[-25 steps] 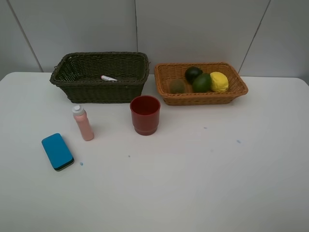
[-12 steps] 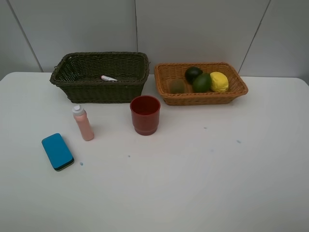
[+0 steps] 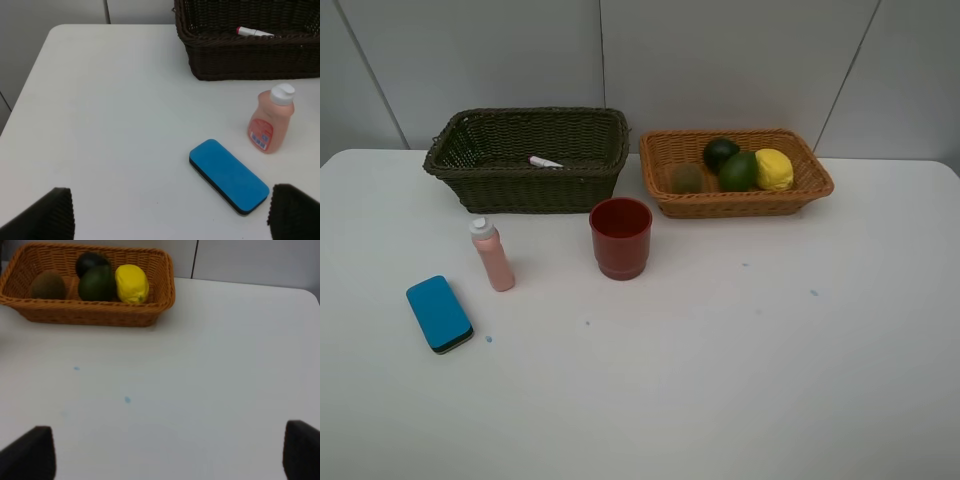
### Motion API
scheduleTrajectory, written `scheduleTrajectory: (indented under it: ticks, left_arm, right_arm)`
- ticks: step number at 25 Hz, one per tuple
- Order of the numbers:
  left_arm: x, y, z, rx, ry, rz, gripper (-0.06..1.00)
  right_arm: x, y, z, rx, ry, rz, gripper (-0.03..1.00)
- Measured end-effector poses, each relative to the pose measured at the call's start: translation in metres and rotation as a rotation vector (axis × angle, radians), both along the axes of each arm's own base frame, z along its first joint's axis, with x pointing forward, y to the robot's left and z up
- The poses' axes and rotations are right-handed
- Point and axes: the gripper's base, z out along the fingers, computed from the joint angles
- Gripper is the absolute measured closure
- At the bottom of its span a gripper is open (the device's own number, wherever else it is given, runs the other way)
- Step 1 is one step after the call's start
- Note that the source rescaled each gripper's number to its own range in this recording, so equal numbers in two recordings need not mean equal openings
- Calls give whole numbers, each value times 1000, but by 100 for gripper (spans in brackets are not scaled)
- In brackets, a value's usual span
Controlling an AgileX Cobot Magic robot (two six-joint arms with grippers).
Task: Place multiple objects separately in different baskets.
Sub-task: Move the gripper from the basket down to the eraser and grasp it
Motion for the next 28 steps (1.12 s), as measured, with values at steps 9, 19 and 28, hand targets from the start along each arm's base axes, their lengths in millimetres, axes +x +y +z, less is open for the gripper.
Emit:
scheduleTrajectory:
  ticks: [9,19,28]
  left_arm:
    - [0,0,0,0,0,0,-6]
    - [0,0,0,0,0,0,-6]
    - [2,1,12,11,27,9,-6]
  right_arm:
    - [0,0,0,0,0,0,-3]
    - [0,0,0,0,0,0,-3]
    - [0,0,0,0,0,0,-3]
